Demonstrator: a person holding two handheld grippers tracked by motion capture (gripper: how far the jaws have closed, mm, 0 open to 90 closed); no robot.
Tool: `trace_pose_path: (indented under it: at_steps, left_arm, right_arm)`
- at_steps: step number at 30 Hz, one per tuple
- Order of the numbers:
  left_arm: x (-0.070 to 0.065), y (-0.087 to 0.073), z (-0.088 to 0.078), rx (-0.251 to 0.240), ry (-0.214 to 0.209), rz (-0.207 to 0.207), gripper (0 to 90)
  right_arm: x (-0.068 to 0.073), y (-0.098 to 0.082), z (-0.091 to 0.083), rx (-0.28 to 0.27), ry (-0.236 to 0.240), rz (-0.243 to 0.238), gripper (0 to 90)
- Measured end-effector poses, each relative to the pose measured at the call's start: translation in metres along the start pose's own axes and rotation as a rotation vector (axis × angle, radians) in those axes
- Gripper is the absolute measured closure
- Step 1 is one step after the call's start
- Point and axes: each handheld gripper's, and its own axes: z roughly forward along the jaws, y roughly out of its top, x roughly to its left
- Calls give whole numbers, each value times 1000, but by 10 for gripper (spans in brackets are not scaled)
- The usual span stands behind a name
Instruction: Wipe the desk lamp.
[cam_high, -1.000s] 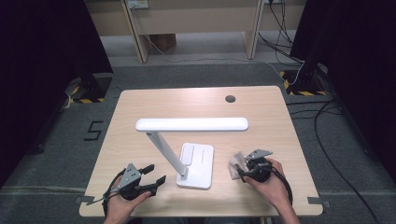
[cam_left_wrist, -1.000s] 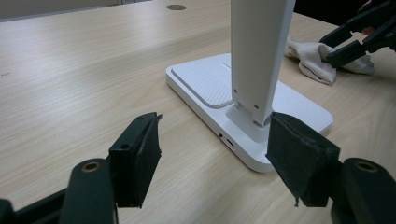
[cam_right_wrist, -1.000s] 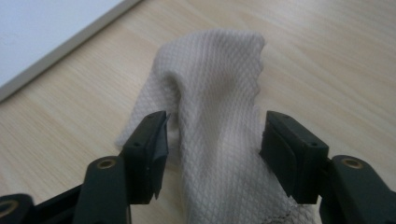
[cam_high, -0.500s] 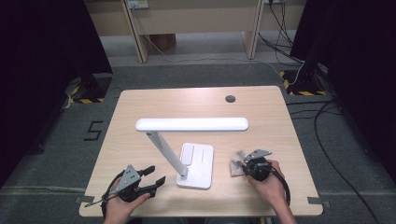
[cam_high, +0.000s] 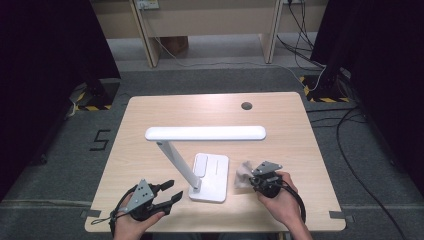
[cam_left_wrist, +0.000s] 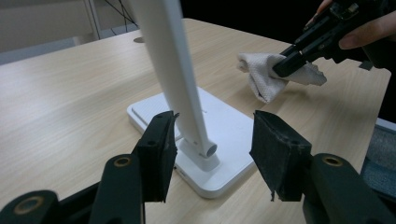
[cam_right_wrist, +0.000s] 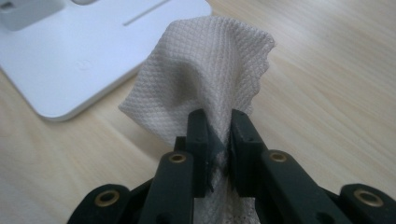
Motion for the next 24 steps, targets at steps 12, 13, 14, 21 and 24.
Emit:
trace_pose_path:
  at_steps: [12, 13, 14, 21, 24]
  left_arm:
    - [-14, 15, 10, -4, -52, 55, 469]
    - [-15, 15, 12, -1, -57, 62, 466]
    - [-17, 16, 13, 1, -63, 65, 464]
    - [-19, 23, 18, 0, -92, 87, 447]
    - [-20, 25, 22, 3, -106, 103, 431]
  right_arm:
    - [39, 18, -8, -43, 102, -73, 807]
    - [41, 19, -8, -41, 107, -85, 807]
    - [44, 20, -8, -40, 117, -91, 807]
    - [65, 29, -9, -45, 178, -145, 807]
    - [71, 33, -9, -50, 199, -158, 806]
